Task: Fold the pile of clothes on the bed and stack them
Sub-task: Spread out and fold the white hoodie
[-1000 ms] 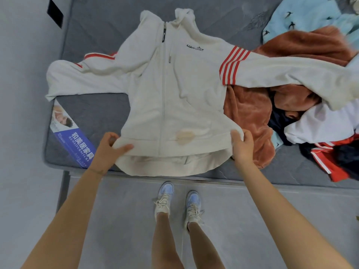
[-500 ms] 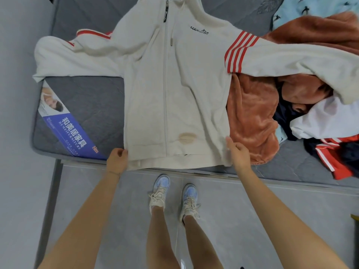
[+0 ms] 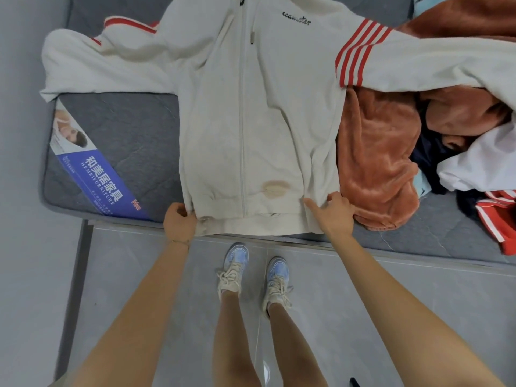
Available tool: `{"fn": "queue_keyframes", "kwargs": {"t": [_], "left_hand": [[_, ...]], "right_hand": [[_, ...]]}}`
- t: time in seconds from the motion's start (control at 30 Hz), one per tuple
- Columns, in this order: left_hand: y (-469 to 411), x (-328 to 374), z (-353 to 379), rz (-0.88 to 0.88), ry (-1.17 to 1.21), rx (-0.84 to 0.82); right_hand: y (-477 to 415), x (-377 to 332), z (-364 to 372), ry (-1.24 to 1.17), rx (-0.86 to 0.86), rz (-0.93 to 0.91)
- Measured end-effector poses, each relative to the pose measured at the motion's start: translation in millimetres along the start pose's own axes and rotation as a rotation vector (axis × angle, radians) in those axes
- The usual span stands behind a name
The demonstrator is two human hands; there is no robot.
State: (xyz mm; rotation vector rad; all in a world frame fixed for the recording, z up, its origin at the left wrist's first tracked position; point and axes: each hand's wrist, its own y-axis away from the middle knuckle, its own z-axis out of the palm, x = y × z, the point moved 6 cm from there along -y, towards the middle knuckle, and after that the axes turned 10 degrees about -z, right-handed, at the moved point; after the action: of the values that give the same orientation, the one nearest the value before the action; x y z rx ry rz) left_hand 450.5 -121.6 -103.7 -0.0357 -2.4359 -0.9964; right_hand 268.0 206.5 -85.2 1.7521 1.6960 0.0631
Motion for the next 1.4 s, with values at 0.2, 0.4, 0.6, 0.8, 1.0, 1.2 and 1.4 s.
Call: {"fn": "queue_keyframes", "kwargs": {"t": [0.2, 0.4, 0.6, 0.8, 1.0, 1.2, 1.4], "left_hand": [[9, 5, -31, 0.087, 0.144, 0.204], [-8, -5, -97, 0.067, 0.325, 0.329], [-31, -23, -107, 0.061, 0.223, 0.303], [-26, -30, -70, 0.073, 0.023, 0.084], [-15, -4, -62, 0.207, -0.073, 0.147], [-16, 7, -46, 0.208, -0.163, 0.159], [-13, 5, -38, 0.158, -0.063, 0.163]], "right_hand": [[19, 11, -24, -0.517, 0.342, 0.087], [27, 24, -70, -0.753, 0.588, 0.144], [31, 42, -62, -0.624, 0.519, 0.145], [32, 46, -29, -0.495, 0.275, 0.137], [31, 41, -23, -0.521, 0.260, 0.173], [23, 43, -23, -0.466, 0.233, 0.184], [19, 45, -20, -0.461, 0.258, 0.176]]}}
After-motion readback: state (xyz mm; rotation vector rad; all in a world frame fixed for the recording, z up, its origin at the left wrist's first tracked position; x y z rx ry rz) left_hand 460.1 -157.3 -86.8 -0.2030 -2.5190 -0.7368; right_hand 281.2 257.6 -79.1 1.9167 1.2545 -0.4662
